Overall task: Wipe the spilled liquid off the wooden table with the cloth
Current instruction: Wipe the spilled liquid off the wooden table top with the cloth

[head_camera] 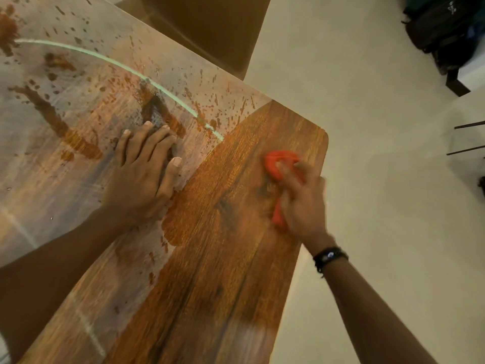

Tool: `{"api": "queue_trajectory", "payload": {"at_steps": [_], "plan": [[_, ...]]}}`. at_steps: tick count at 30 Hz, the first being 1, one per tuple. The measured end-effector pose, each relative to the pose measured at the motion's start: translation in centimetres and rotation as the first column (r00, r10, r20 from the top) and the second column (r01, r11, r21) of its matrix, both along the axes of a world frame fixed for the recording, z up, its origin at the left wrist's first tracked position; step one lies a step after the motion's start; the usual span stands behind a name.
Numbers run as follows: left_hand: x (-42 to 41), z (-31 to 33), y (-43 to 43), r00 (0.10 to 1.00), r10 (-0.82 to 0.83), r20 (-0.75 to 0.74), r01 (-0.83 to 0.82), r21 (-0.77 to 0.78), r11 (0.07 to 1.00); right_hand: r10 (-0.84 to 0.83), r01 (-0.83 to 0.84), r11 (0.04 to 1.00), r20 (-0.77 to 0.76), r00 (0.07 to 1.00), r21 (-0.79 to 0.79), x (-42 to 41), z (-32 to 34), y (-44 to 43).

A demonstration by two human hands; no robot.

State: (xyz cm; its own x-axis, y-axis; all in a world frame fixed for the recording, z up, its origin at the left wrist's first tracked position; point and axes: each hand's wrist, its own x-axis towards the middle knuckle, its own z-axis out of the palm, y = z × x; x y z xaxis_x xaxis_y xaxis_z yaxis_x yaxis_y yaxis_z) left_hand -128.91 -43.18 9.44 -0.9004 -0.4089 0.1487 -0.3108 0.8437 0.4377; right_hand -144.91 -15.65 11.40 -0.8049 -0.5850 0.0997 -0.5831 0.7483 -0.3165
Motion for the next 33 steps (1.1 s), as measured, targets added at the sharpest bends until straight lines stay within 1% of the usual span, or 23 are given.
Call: {"api": "queue_trajectory", "payload": {"at_steps": [1,3,4,6,7,8,10,11,12,13,14,16,17,18,20,22,24,27,28,29,30,31,33], "plan": [[0.0,0.0,0.0,1.000,0.001,-0.001,-0.001,-0.004,1.000,-0.115,0.115,0.993,0.005,0.993,-0.029,-2.3,0.1,-0.2],[0.0,-0.1,0.0,1.000,-0.004,0.001,0.004,-0.006,1.000,-0.304,0.305,0.951,0.029,0.952,-0.050,-6.6,0.0,-1.3],[0.0,0.0,0.0,1.000,-0.004,0.003,0.004,-0.003,1.000,-0.368,0.370,0.927,0.042,0.929,-0.054,-8.1,0.0,-2.0],[-0.1,0.1,-0.1,1.000,0.002,0.010,-0.002,0.003,1.000,-0.399,0.400,0.916,0.021,0.917,-0.032,-8.8,0.1,-3.3],[-0.1,0.2,0.0,1.000,0.001,0.012,-0.001,0.006,1.000,-0.362,0.362,0.932,0.005,0.932,-0.018,-8.1,0.1,-4.0],[-0.2,0.3,0.0,1.000,0.001,0.012,-0.001,0.008,1.000,-0.285,0.284,0.959,-0.015,0.959,-0.013,-6.8,0.0,-4.7],[0.0,0.3,0.1,1.000,0.010,0.009,-0.010,0.021,1.000,-0.016,0.017,1.000,-0.029,0.999,0.015,-3.5,-0.2,-5.8],[0.0,0.3,0.1,1.000,0.016,0.009,-0.016,0.029,0.999,0.125,-0.124,0.991,-0.006,0.992,0.043,-2.5,-0.3,-6.1],[0.1,0.4,0.1,1.000,0.022,0.009,-0.022,0.032,0.999,0.219,-0.219,0.974,0.011,0.976,0.064,-2.7,-0.2,-6.6],[0.1,0.4,0.1,1.000,0.027,0.008,-0.027,0.030,0.999,0.237,-0.238,0.969,0.008,0.971,0.064,-3.9,-0.1,-7.4],[0.1,0.4,0.2,1.000,0.029,0.007,-0.029,0.027,0.999,0.179,-0.178,0.982,-0.002,0.984,0.058,-5.6,0.0,-8.4],[0.1,0.3,0.2,1.000,0.025,0.007,-0.025,0.023,0.999,-0.009,0.009,0.998,-0.003,1.000,0.061,-8.8,0.4,-10.9],[0.1,0.3,0.2,1.000,0.022,0.008,-0.022,0.021,1.000,-0.073,0.073,0.995,0.005,0.997,0.064,-9.9,0.6,-12.3],[0.1,0.3,0.1,1.000,0.020,0.010,-0.020,0.021,1.000,-0.099,0.098,0.993,0.013,0.995,0.070,-10.0,0.7,-13.5],[0.2,0.4,0.1,1.000,0.022,0.016,-0.022,0.030,0.999,-0.048,0.048,0.996,-0.003,0.999,0.079,-8.0,0.9,-15.0],[0.3,0.4,0.1,1.000,0.027,0.007,-0.028,0.044,0.999,0.082,-0.082,0.993,-0.004,0.997,0.083,-3.7,1.1,-14.6],[0.2,0.5,0.1,0.999,0.043,-0.023,-0.041,0.060,0.997,0.202,-0.204,0.976,0.034,0.979,0.078,2.6,1.0,-13.0],[0.3,0.5,0.0,0.997,0.047,-0.068,-0.042,0.074,0.996,0.430,-0.432,0.899,0.050,0.902,0.069,11.4,0.9,-9.4],[0.3,0.5,0.0,0.996,0.042,-0.076,-0.036,0.079,0.996,0.489,-0.492,0.865,0.055,0.870,0.093,12.5,1.0,-8.3],[0.4,0.5,-0.1,0.996,0.037,-0.079,-0.030,0.088,0.996,0.519,-0.522,0.846,0.049,0.853,0.112,11.9,1.0,-7.6],[0.4,0.5,-0.1,0.996,0.034,-0.079,-0.027,0.097,0.995,0.505,-0.504,0.855,0.026,0.863,0.122,10.2,1.0,-7.5],[0.4,0.5,-0.1,0.996,0.034,-0.078,-0.025,0.107,0.994,0.447,-0.445,0.887,0.014,0.894,0.123,7.9,1.0,-7.8],[0.5,0.5,-0.1,0.997,0.031,-0.074,-0.022,0.116,0.993,0.276,-0.275,0.954,0.007,0.961,0.123,1.9,0.8,-9.3]]}}
